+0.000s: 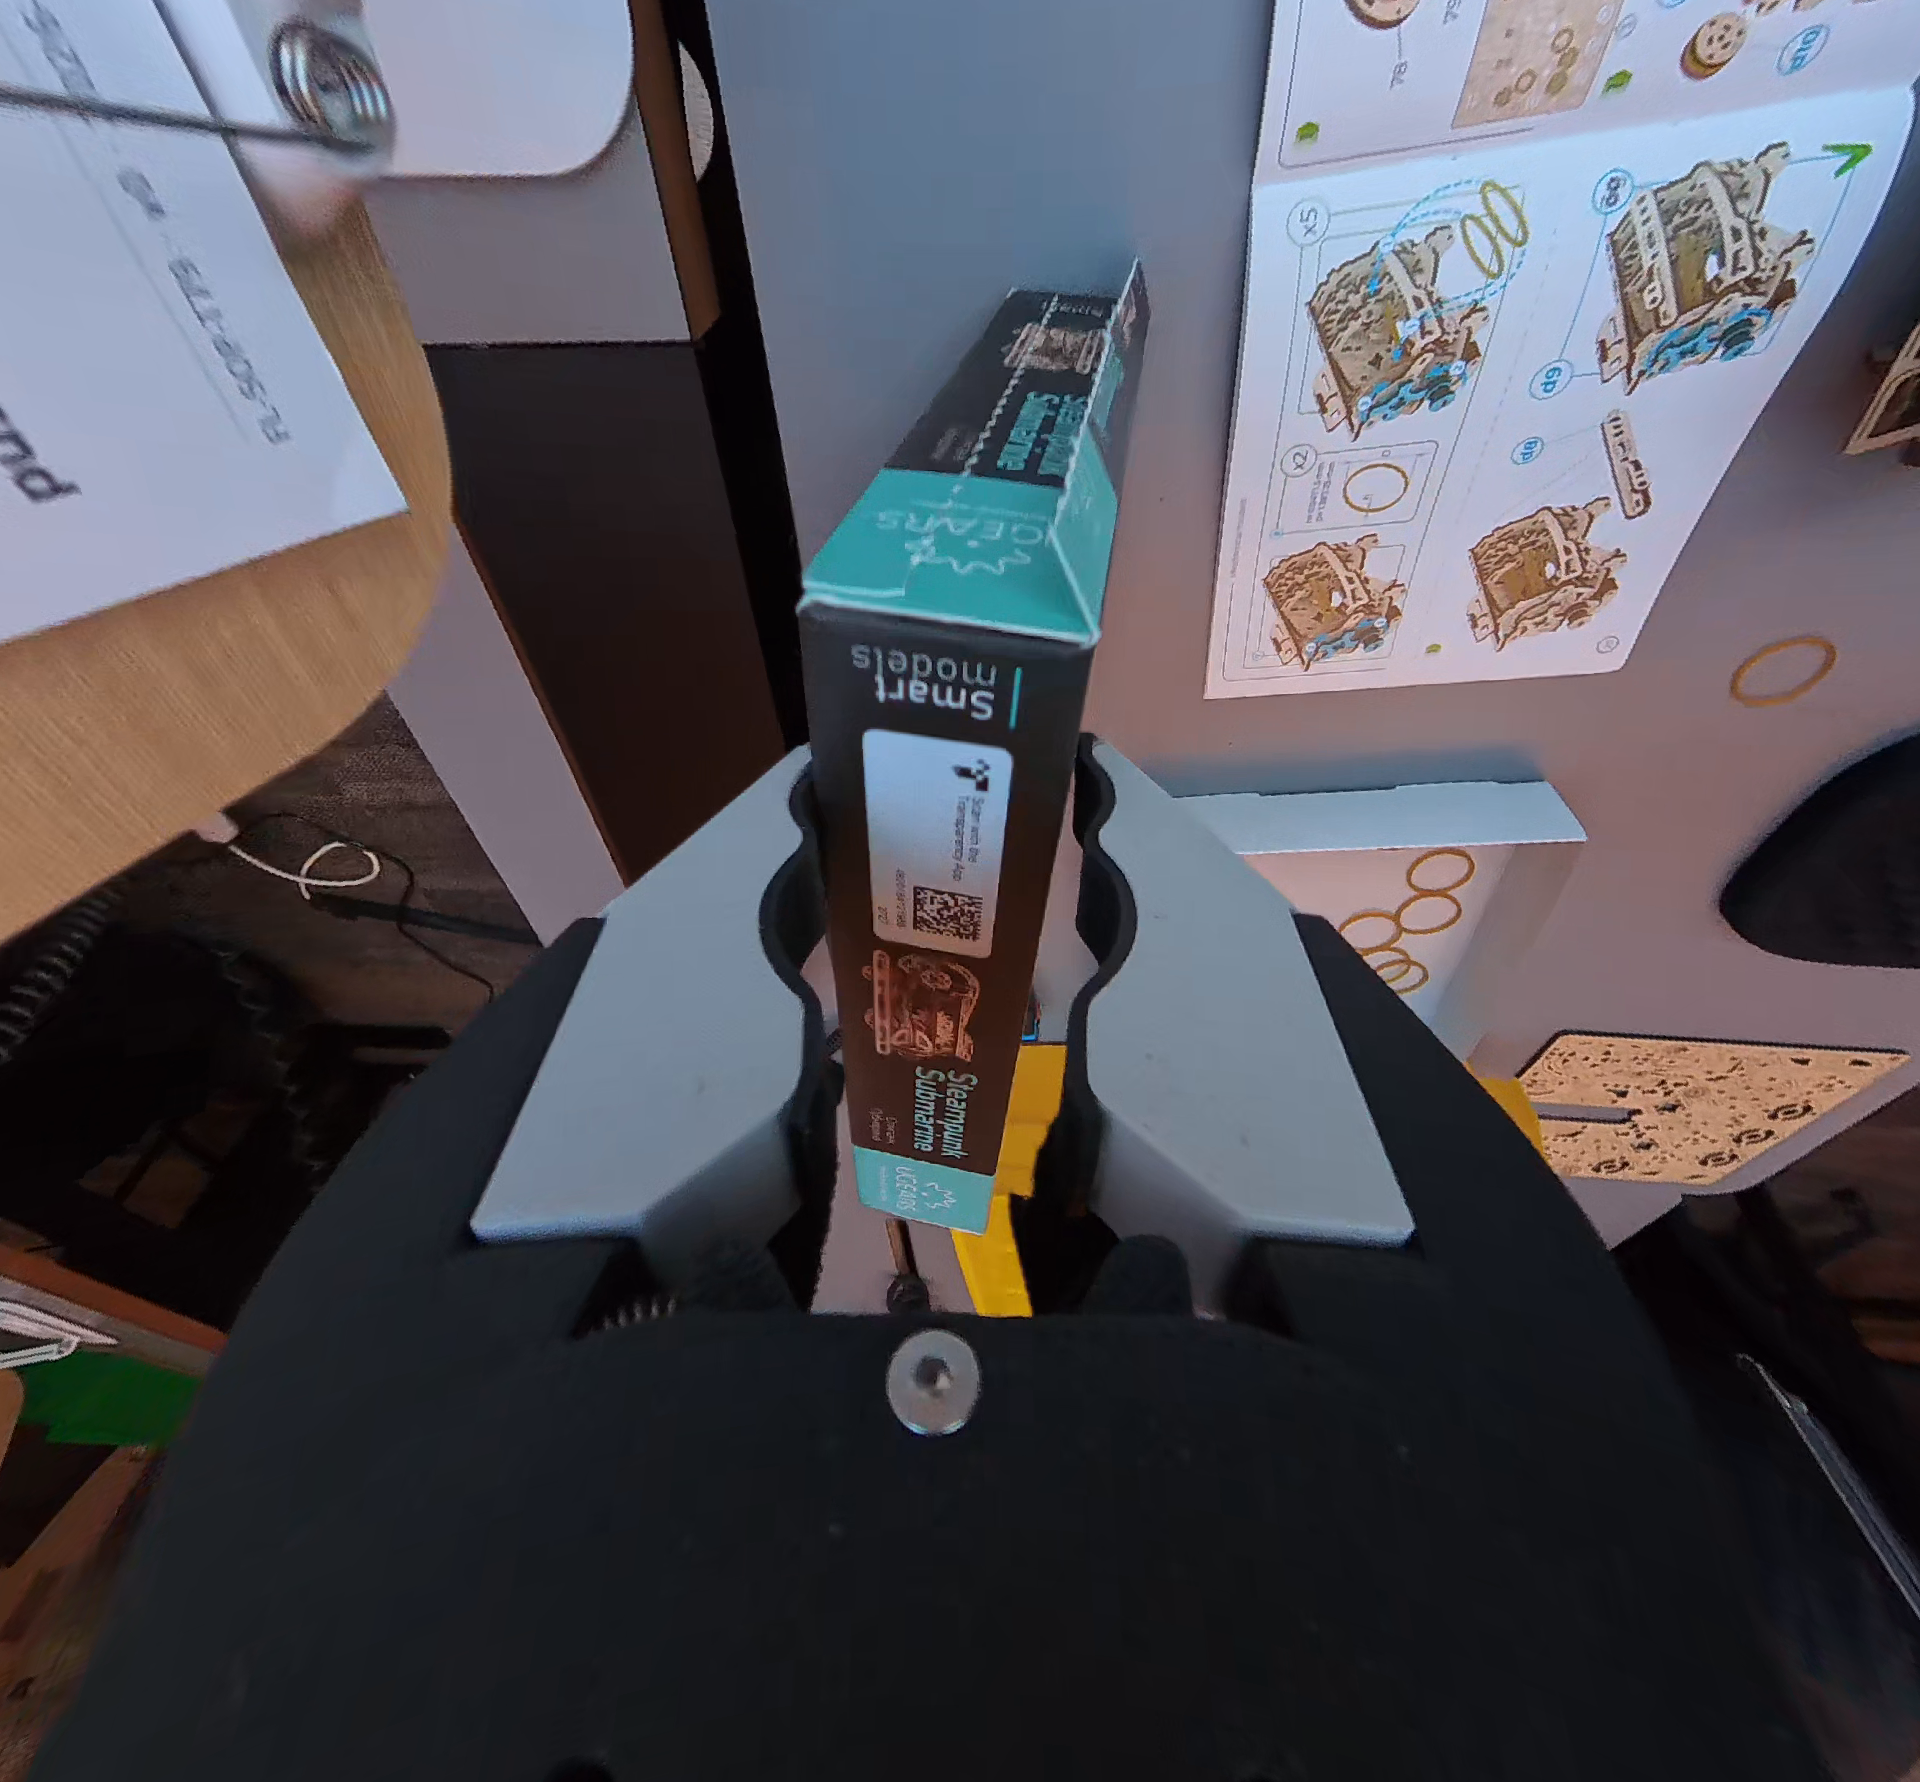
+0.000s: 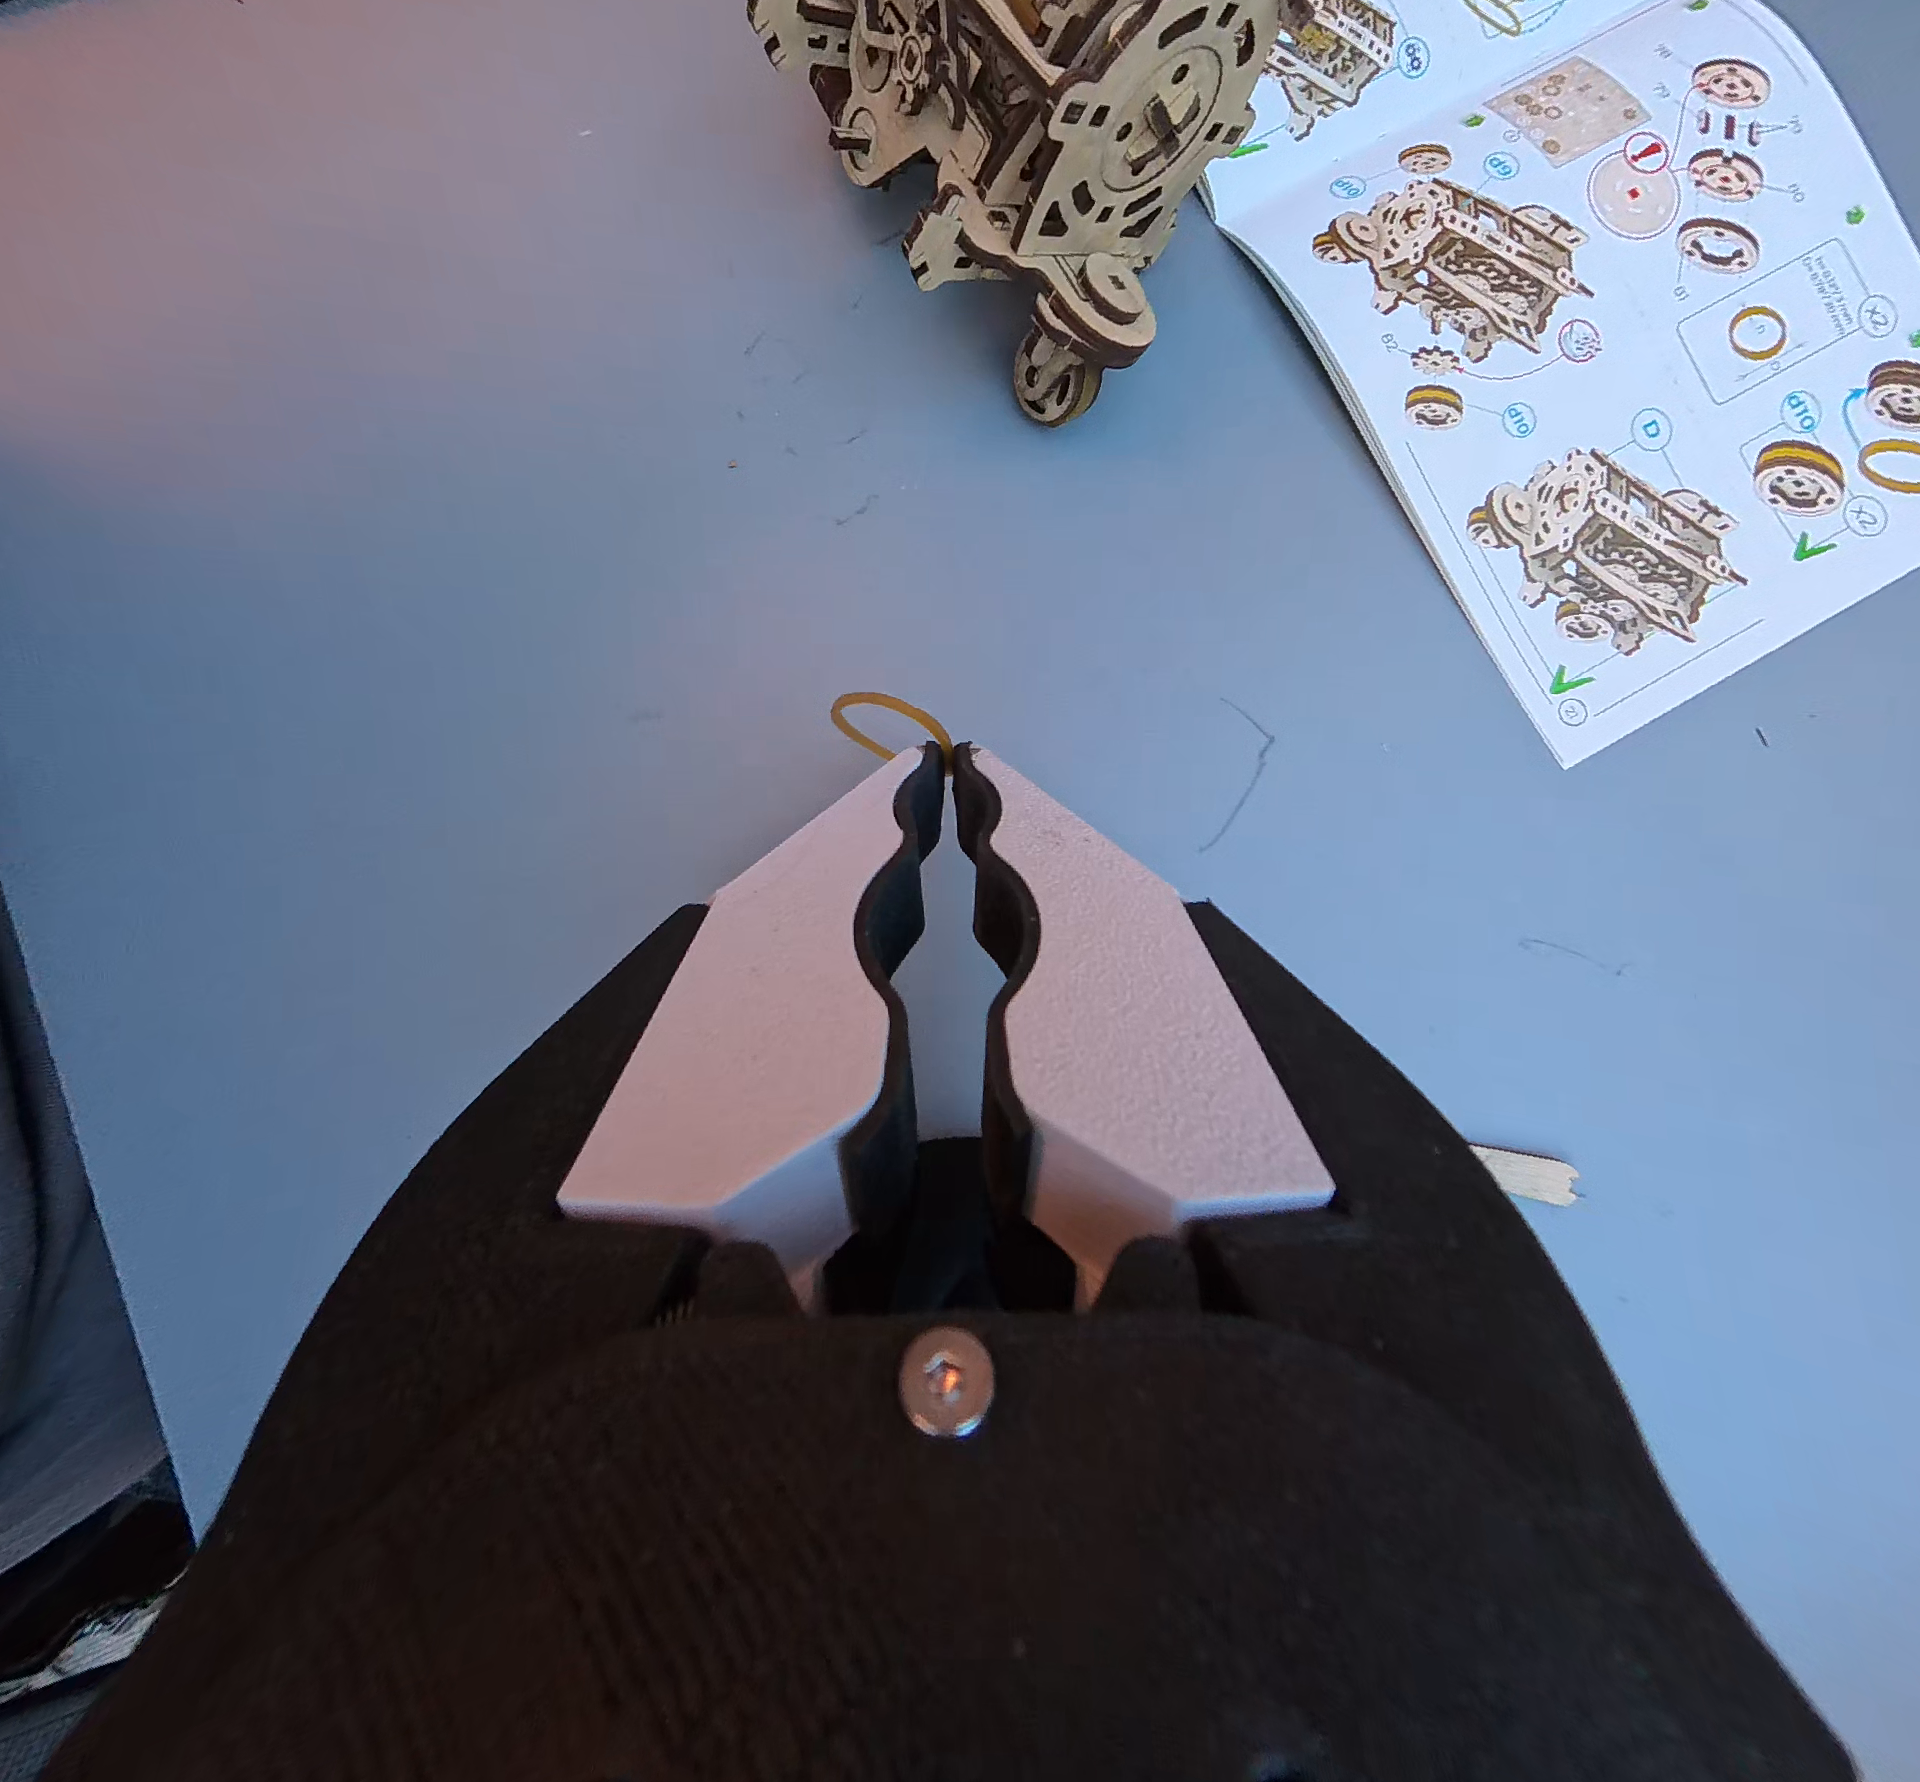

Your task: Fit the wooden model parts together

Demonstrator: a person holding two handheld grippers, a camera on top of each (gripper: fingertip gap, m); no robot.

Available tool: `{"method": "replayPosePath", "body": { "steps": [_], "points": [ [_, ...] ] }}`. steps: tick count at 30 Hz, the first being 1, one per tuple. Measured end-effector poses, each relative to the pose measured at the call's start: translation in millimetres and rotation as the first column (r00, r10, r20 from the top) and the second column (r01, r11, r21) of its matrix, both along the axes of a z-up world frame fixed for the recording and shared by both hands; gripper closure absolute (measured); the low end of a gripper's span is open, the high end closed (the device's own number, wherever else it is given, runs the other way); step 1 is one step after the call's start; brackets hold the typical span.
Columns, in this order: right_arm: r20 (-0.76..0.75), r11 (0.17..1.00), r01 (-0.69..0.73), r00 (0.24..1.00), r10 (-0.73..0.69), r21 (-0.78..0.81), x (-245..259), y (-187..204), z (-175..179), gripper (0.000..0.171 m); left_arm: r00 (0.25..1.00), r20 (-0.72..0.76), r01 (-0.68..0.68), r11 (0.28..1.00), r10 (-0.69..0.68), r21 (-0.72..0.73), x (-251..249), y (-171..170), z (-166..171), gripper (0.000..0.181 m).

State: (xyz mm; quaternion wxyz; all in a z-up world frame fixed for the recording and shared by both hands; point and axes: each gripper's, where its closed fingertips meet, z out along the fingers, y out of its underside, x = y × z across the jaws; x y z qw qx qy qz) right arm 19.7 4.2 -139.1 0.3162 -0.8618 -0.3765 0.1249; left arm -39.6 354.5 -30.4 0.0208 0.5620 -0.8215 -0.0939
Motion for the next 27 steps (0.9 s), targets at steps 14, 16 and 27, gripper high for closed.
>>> {"method": "replayPosePath", "body": {
  "steps": [14, 16, 27],
  "points": [
    [0.009, 1.0, 0.004, 1.0, -0.004, 0.002, -0.8, 2.4, -1.0, 0.171, 0.996, 0.089, -0.024, 1.0, 0.023, 0.009, 4.7, 2.7, -3.8, 0.141],
    [0.01, 1.0, 0.007, 1.0, -0.007, 0.003, -0.8, 2.5, -0.9, 0.171, 0.996, 0.079, -0.027, 1.0, 0.027, 0.004, 11.0, 0.8, -3.9, 0.141],
    [0.005, 1.0, 0.012, 1.0, -0.012, 0.012, 1.9, 0.6, 0.5, 0.171, 0.994, 0.085, -0.068, 0.998, 0.068, 0.007, 28.1, 4.9, -3.9, 0.14]
  ]
}}
